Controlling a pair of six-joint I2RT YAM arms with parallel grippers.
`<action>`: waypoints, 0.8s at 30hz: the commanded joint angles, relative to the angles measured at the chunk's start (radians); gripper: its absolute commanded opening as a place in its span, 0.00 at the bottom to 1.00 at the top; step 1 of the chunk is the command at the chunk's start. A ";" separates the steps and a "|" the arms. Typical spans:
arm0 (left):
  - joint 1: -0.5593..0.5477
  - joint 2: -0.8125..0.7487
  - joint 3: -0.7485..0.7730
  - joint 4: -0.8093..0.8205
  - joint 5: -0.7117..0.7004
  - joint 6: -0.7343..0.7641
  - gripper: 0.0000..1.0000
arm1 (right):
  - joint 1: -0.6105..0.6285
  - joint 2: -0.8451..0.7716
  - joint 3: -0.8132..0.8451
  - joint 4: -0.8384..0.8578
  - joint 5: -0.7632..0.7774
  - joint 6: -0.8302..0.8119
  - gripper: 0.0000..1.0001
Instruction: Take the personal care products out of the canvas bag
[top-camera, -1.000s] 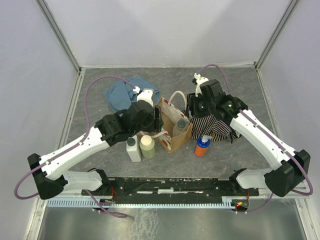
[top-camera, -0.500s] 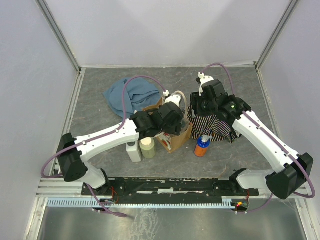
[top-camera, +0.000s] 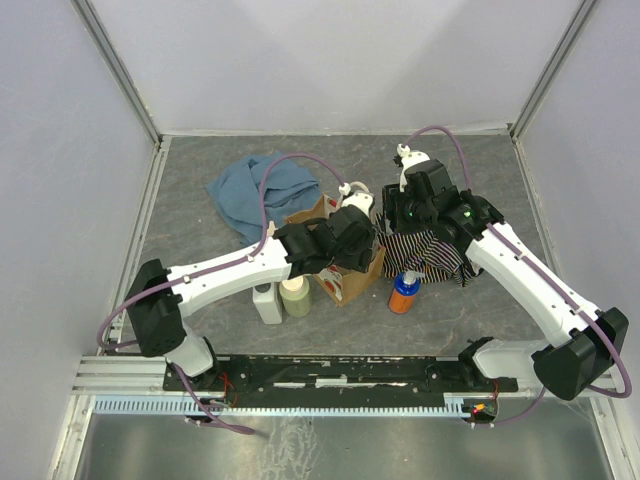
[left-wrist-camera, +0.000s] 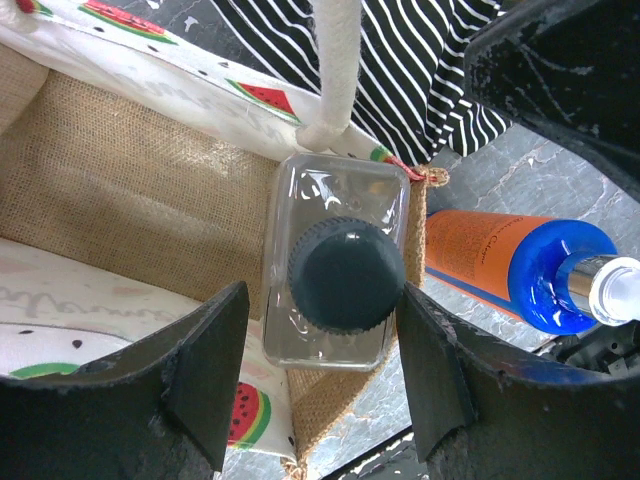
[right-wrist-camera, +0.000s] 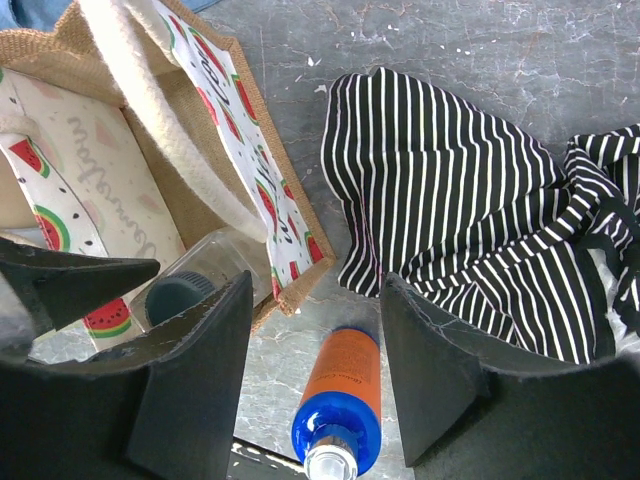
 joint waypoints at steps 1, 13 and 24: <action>-0.007 0.017 0.034 0.059 0.025 0.047 0.67 | -0.003 -0.024 0.040 0.003 0.033 -0.025 0.62; -0.007 0.071 0.050 0.081 -0.001 0.082 0.40 | -0.004 -0.017 0.035 0.011 0.024 -0.021 0.62; -0.007 -0.003 0.208 -0.080 -0.161 0.106 0.03 | -0.004 -0.022 0.026 0.006 0.040 -0.030 0.62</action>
